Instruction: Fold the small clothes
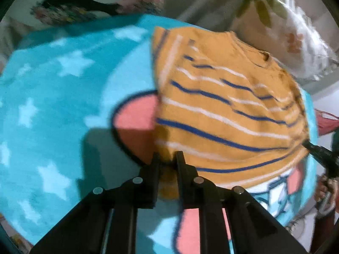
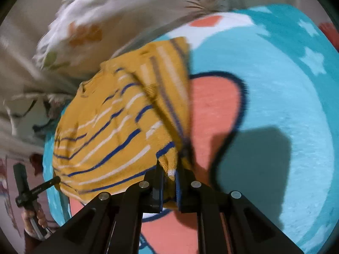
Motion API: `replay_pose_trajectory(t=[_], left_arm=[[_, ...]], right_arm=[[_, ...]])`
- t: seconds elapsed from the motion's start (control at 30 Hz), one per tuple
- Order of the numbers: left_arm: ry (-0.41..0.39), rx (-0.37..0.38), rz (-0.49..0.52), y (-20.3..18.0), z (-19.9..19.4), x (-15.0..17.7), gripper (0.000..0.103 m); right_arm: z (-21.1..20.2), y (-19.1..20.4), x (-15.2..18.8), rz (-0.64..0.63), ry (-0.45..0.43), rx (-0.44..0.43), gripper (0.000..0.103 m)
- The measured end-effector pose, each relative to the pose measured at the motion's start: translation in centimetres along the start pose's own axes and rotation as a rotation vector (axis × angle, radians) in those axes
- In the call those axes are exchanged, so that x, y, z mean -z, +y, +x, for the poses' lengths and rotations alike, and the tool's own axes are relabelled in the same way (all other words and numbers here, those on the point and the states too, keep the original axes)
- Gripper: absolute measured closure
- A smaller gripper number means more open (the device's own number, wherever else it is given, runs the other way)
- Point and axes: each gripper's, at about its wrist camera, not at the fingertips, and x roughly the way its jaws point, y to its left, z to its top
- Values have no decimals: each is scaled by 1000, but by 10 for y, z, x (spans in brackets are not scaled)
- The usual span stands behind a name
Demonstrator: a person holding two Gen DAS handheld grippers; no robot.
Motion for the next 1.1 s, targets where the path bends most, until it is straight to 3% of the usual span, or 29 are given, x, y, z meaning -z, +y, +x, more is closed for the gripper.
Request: replay_pose_trajectory(t=[0.1,0.13,0.23,0.37,0.47,0.57,0.7,0.83,1.0,1.1], left_arm=[[-6,22,-71,10,-5,5,78],[-9,22,-91,13,-8,9,72],[-54,-28,-130,13,-27,23,57],[-138,-13,-165,10,-52,39,40],[-174,-16,-154,-3,-60,43,39],[-208,-40,-136,-18,-59,44,39],[-207,-19,-139,-36,-53,51,39],[-188,-37,-128,-42,-52,58,39],[-176,-19,-155,-43,-49,64,36],[-159,-10,-167,-46,-45,67,36]], right_arm=[[3,-10,-1,41,15,-7,87],[2,-12,-1,51,14,-8,76],[-10,-18,0,94,-16,-31,69],[-51,-16,-3,154,-195,22,68],[-63,4,-12,128,-268,3,67],[-39,50,-26,-17,-218,-11,67],[15,92,-41,-152,-127,13,67],[56,91,-71,-126,-91,90,70],[40,71,-89,4,-147,78,69],[18,67,-82,8,-190,87,54]])
